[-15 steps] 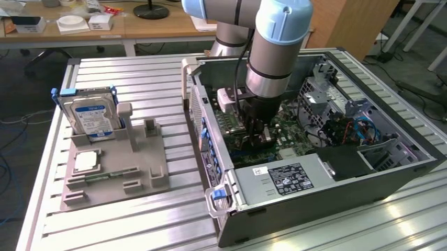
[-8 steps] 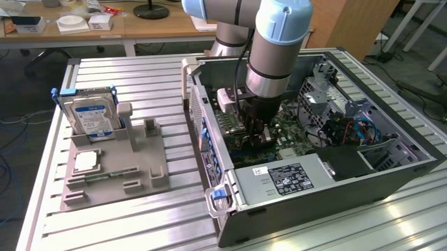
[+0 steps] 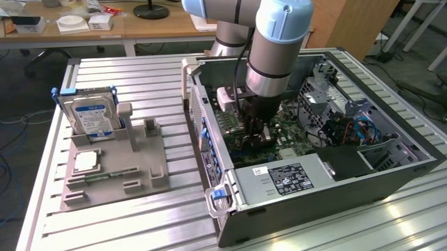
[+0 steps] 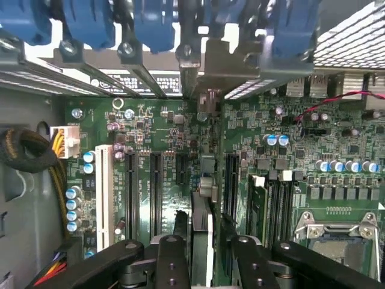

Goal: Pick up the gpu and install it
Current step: 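Insert the gpu into the slot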

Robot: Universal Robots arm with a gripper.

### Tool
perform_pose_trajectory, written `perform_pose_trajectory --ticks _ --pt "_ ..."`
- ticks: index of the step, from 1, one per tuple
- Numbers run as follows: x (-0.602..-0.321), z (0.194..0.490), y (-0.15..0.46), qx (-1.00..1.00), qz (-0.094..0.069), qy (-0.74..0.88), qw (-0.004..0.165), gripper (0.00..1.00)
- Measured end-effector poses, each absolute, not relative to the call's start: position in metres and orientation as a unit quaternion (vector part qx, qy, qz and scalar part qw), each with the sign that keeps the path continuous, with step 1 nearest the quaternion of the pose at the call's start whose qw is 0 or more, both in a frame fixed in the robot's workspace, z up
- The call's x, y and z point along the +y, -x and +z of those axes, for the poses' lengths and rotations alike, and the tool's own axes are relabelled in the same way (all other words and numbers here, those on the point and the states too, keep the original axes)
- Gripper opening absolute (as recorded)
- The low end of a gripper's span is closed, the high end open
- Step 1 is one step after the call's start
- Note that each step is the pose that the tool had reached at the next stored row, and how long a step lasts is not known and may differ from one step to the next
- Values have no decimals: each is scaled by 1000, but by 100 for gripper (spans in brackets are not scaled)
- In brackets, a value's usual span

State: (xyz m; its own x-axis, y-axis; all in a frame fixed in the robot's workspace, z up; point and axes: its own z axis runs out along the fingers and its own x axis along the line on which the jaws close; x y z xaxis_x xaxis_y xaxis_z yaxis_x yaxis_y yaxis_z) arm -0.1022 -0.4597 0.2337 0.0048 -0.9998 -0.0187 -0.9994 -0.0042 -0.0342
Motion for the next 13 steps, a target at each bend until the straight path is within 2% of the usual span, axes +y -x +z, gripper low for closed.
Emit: perform_pose_trajectory --ticks 13 --pt "-460 272 102 705 -6 709 19 34"
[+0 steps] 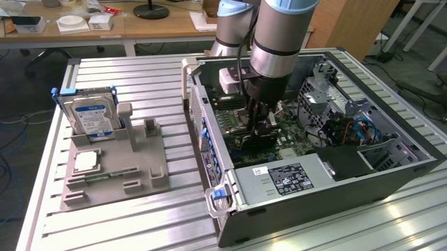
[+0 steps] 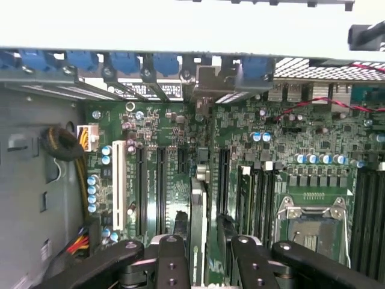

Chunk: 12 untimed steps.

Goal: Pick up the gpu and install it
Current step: 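Insert the gpu into the slot, then press down on the gpu until it lock into place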

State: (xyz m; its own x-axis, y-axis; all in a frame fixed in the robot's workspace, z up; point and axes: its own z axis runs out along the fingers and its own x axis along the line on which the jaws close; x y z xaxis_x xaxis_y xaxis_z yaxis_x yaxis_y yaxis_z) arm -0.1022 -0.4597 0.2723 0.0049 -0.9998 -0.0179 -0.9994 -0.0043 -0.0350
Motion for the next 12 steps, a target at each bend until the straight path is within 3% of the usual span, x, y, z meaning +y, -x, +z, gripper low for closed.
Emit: perform_pose_trajectory --ticks 3,6,12 --pt "-460 272 102 705 -6 709 19 32" --pt "-460 273 102 705 -6 709 19 14" --pt "-460 273 102 705 -6 709 19 10"
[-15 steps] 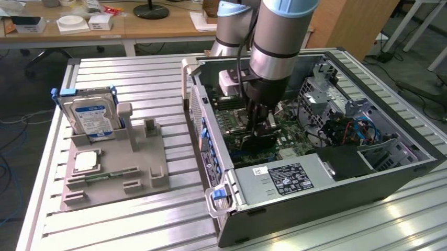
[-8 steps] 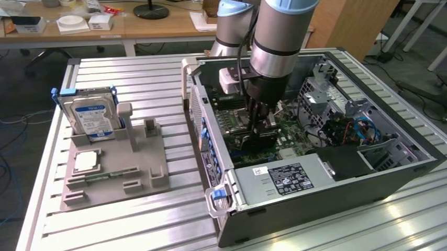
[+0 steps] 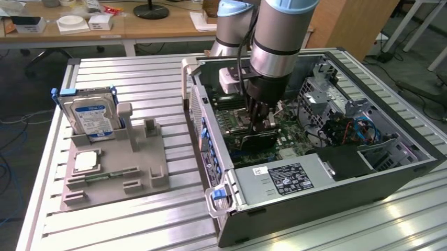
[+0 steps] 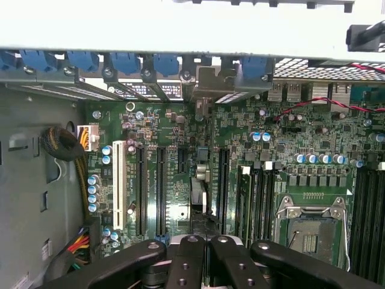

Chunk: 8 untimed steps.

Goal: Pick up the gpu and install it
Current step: 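Press down on the gpu until it lock into place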

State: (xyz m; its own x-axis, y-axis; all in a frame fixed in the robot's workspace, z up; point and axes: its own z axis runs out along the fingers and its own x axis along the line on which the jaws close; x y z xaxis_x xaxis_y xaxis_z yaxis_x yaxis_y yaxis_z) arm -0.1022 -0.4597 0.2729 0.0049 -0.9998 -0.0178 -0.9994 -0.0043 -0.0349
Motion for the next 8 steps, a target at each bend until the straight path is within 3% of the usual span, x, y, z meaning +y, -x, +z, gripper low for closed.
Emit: perform_pose_trajectory --ticks 8 --pt "-460 273 102 705 -6 709 19 10"
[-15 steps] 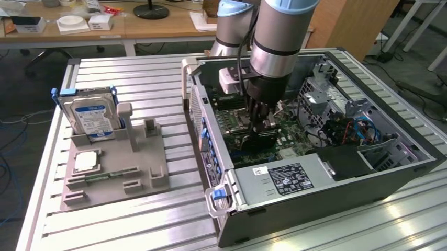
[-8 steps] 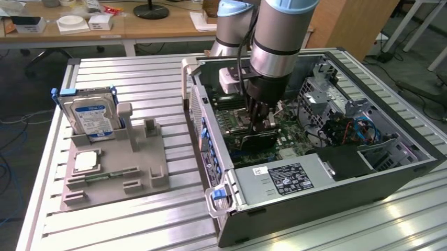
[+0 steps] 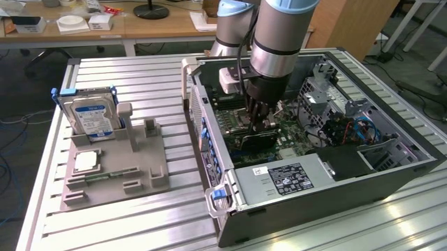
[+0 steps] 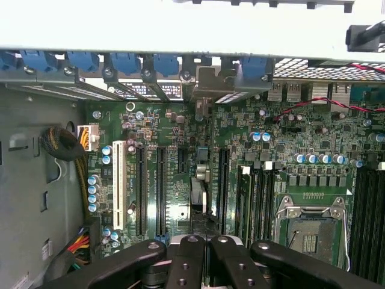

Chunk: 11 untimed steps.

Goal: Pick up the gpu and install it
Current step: 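Press down on the gpu until it lock into place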

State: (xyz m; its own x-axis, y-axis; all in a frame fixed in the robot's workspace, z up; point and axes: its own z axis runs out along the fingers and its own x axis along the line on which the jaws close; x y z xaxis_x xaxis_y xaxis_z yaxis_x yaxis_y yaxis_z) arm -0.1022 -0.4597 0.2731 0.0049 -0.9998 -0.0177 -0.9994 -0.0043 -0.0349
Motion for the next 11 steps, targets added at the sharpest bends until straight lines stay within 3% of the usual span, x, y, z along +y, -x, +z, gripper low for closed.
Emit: perform_pose_trajectory --ticks 5,11 --pt "-460 273 104 705 -4 709 18 10" --pt "-460 273 104 705 30 708 -16 10"
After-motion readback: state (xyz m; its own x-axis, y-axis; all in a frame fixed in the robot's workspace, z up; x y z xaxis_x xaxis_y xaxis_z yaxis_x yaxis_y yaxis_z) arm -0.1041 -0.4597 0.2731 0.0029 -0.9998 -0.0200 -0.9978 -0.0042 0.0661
